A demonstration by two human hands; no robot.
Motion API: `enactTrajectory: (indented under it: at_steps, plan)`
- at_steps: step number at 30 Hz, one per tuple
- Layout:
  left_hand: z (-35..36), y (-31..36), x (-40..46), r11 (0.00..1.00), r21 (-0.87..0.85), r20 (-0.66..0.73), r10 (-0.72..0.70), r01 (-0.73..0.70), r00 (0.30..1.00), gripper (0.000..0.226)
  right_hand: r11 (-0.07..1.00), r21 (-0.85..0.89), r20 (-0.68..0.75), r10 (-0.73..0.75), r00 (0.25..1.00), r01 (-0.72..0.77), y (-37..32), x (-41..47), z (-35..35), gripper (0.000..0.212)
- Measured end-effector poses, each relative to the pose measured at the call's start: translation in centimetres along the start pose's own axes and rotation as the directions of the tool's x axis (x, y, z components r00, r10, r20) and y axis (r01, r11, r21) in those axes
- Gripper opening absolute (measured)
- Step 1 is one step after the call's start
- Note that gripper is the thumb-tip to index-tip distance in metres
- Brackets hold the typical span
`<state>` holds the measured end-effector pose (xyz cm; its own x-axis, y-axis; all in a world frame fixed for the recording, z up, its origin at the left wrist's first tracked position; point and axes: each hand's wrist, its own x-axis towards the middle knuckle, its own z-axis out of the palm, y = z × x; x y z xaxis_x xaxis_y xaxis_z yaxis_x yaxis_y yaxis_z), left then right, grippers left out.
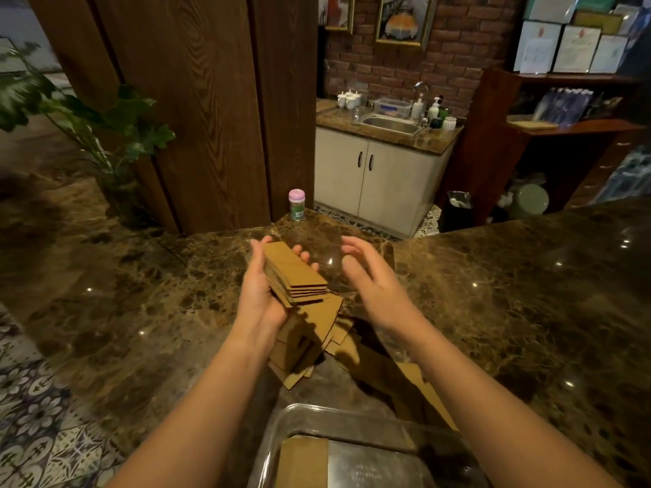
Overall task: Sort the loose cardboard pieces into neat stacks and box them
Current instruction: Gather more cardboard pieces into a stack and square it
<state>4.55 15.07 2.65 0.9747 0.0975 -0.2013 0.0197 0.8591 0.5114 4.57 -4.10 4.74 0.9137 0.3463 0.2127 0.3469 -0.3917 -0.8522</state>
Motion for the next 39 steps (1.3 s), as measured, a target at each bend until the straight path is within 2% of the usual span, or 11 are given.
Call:
enactTrajectory:
  at_steps: [1,3,7,10,13,17,20,22,26,31,39]
  plan:
    - [-1.1,1.0,0.1,1.0,-0.025,-0.019,0.014,-0.014,1.0,0.038,0.994,-0.037,0.002,0.099,0.995,-0.099,0.6,1.0,0.3,0.055]
    - [-3.1,2.3,0.2,0.998,-0.06,-0.057,0.022,-0.025,0.998,0.037,0.927,-0.323,0.141,0.248,0.958,-0.193,2.2,2.9,1.1,0.057]
    - [-5.9,2.8,0.3,0.996,-0.086,-0.117,-0.01,0.0,0.993,0.04,0.822,-0.531,0.341,0.431,0.836,-0.206,3.7,5.5,4.5,0.098]
    - [-6.9,2.4,0.7,0.997,-0.069,-0.122,-0.033,0.024,0.992,0.039,0.725,-0.646,0.34,0.553,0.76,-0.239,4.5,5.8,6.6,0.126]
    - [-7.3,2.1,1.2,0.997,-0.025,-0.143,-0.073,0.07,0.987,0.038,0.655,-0.713,0.282,0.595,0.753,-0.25,5.0,5.6,7.2,0.113]
    - [-6.9,1.3,1.3,0.995,-0.027,-0.185,-0.101,0.097,0.978,0.036,0.77,-0.368,0.274,0.626,0.73,-0.521,5.4,5.6,4.1,0.041]
    - [-5.6,0.8,1.0,0.992,-0.016,-0.205,-0.127,0.127,0.97,0.03,0.714,-0.144,0.247,0.696,0.674,-0.685,5.4,4.9,0.6,0.021]
    - [-4.7,0.4,0.7,0.989,0.002,-0.215,-0.145,0.149,0.966,0.027,0.701,-0.125,0.192,0.712,0.676,-0.703,5.5,4.2,-1.1,0.02]
    - [-2.8,-0.6,-0.2,0.982,0.046,-0.239,-0.168,0.184,0.956,0.023,0.711,-0.255,0.112,0.695,0.71,-0.655,5.8,2.0,-3.6,0.011]
    - [-1.2,-1.8,-1.5,0.972,0.06,-0.231,-0.209,0.229,0.95,0.023,0.719,-0.074,0.119,0.695,0.71,-0.691,4.9,-0.3,-6.8,0.02]
    - [1.1,-3.5,-3.4,0.968,0.124,-0.149,-0.201,0.22,0.968,0.026,0.796,0.178,-0.001,0.587,0.809,-0.578,2.5,-2.2,-12.2,0.02]
